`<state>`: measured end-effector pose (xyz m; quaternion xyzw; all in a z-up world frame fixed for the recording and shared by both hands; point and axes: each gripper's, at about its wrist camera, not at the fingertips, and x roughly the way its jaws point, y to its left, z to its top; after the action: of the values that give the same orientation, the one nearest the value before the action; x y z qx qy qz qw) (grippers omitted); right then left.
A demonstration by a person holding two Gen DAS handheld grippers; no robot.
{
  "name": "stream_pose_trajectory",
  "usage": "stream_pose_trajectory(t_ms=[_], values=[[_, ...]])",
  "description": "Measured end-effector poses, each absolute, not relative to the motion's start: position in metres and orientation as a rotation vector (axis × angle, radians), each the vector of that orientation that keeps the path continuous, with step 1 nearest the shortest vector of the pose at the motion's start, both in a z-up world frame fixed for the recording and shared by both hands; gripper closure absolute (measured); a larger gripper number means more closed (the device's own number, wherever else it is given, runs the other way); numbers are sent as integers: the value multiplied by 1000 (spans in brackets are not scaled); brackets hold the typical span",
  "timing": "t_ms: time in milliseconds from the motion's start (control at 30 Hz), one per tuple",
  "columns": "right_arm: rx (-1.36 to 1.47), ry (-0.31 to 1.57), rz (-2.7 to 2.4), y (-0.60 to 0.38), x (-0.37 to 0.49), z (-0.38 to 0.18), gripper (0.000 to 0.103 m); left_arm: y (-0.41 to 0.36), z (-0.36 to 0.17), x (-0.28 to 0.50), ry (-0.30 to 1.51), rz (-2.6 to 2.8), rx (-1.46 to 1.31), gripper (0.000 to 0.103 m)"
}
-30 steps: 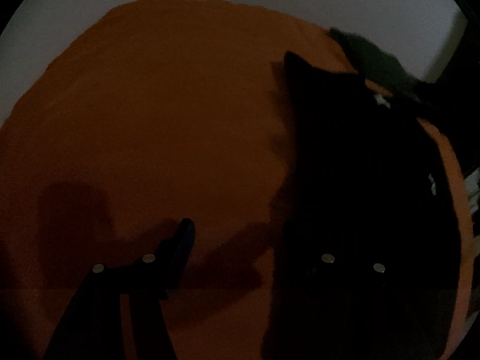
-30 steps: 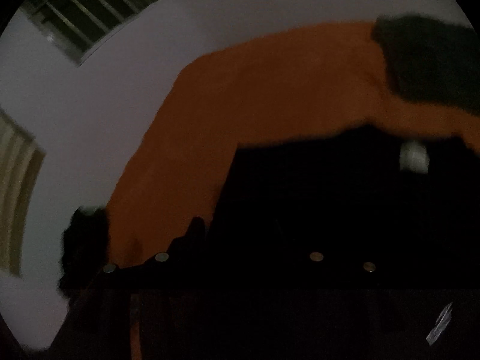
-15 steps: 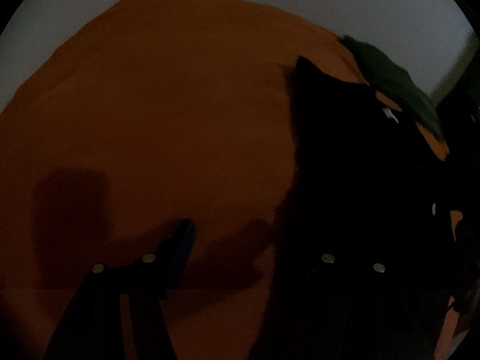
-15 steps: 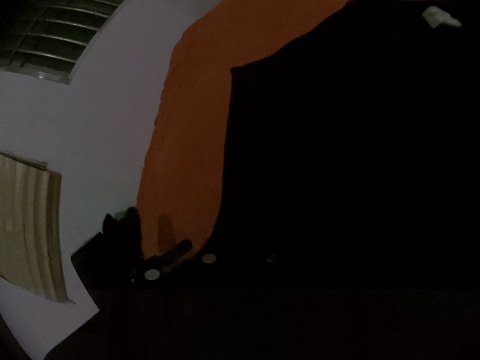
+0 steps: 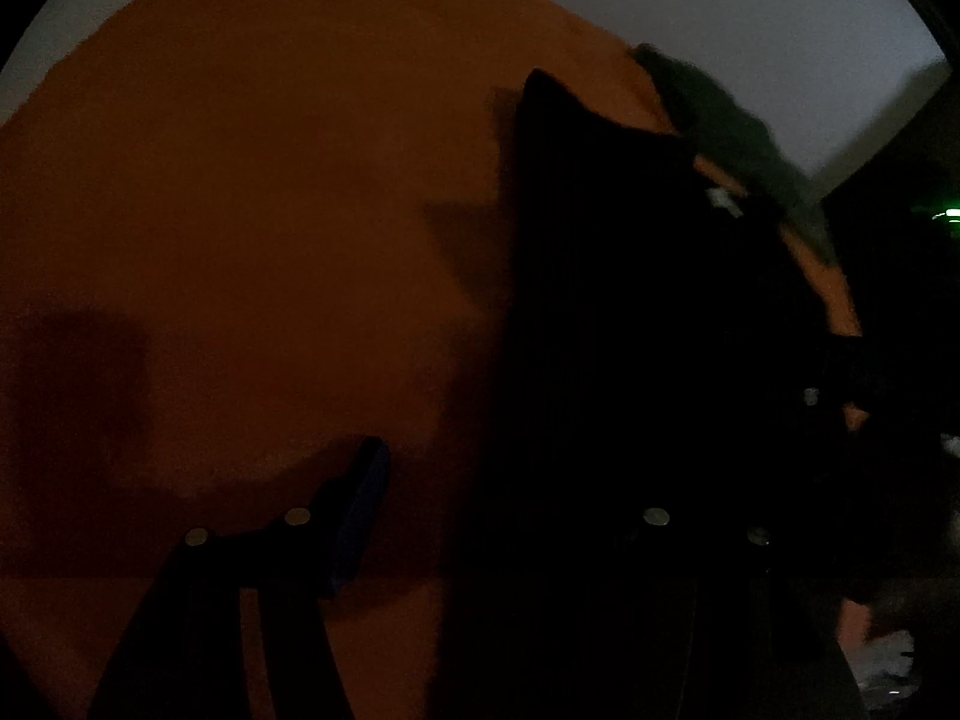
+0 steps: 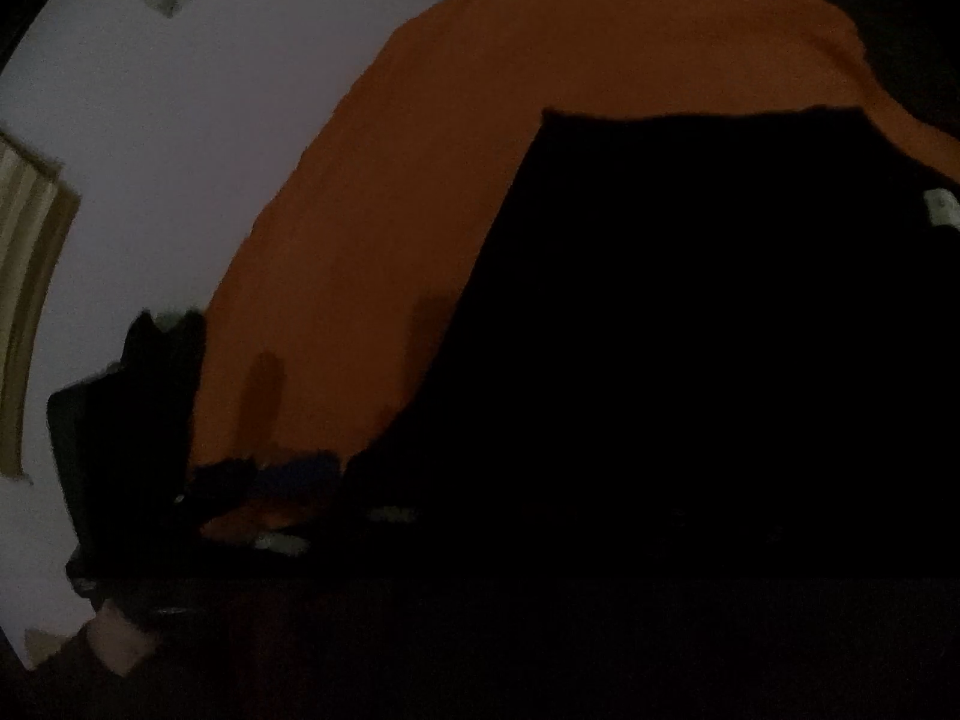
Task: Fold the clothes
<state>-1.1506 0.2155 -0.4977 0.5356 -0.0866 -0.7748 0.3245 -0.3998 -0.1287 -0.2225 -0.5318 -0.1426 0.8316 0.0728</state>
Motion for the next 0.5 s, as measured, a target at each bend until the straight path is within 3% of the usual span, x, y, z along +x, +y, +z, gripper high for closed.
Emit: stream_pose_trajectory(t_ms=[167,300,400,500], values=[[1247,-86,-2031,210,-1092,-470,99,-139,-220,-394,-388,2593,-1578,40],[1340,43,-1957,206,-1056,-487,99,-153,-222,-389,-468,2579,-1580,40],[1414,13,-1936,219,-1052,-499,99,-167,-222,-390,-494,2627,-1618,40],[1370,-141,-1992,241,-1057,-489,99,-181,-220,-389,-602,2611,-1608,40]])
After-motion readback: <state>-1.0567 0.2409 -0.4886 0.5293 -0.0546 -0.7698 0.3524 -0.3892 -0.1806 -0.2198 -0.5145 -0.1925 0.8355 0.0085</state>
